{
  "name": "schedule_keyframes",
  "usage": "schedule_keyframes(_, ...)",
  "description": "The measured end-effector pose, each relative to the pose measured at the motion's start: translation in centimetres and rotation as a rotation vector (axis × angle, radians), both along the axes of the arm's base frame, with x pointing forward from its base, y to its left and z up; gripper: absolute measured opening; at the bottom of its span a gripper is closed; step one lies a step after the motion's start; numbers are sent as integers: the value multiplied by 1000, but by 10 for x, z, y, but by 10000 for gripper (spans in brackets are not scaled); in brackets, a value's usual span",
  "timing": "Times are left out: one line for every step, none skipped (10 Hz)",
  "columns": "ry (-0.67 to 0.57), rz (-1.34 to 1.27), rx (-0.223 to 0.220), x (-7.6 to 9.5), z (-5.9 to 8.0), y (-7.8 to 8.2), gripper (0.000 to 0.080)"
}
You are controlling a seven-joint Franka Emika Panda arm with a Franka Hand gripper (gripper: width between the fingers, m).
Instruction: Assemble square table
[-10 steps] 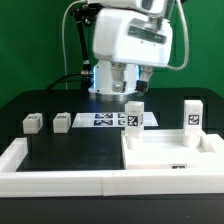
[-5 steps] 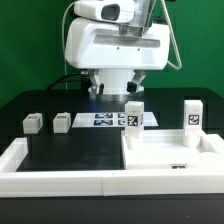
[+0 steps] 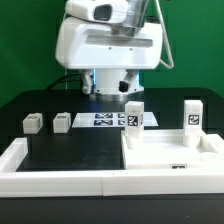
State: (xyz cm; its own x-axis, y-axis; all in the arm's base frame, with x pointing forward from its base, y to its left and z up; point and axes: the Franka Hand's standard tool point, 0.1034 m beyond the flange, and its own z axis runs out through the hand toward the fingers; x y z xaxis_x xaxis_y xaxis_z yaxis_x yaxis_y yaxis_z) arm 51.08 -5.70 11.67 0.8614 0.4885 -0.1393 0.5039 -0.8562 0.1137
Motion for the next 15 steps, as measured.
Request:
schedule_keyframes(2, -91, -5, -11, -4, -16, 648)
schedule_keyframes(12, -160, -13, -20, -9, -26, 648)
schedule_keyframes(32, -226, -12, -27, -14, -32, 648)
schedule_keyframes(66, -280, 2, -36, -19, -36, 648)
schedule_keyframes(93, -313, 9, -42, -24, -38, 648)
schedule_keyframes(91, -297, 10, -41, -24, -44, 648)
schedule_keyframes(92, -301, 8, -43, -23, -52, 648)
schedule_keyframes(95, -305, 7, -45, -24, -60, 648)
schedule_keyframes(97, -307, 7, -46, -24, -64, 648)
schedule_keyframes(103, -304, 8, -49, -25, -73, 648)
schedule_keyframes(115, -333, 12, -58, -30, -87, 648)
schedule_keyframes(124, -353, 10, -64, -33, -96, 648)
schedule_keyframes(136, -369, 10, -73, -38, -102, 648)
schedule_keyframes(144, -377, 8, -82, -44, -103, 648)
schedule_keyframes(155, -380, 7, -87, -48, -102, 648)
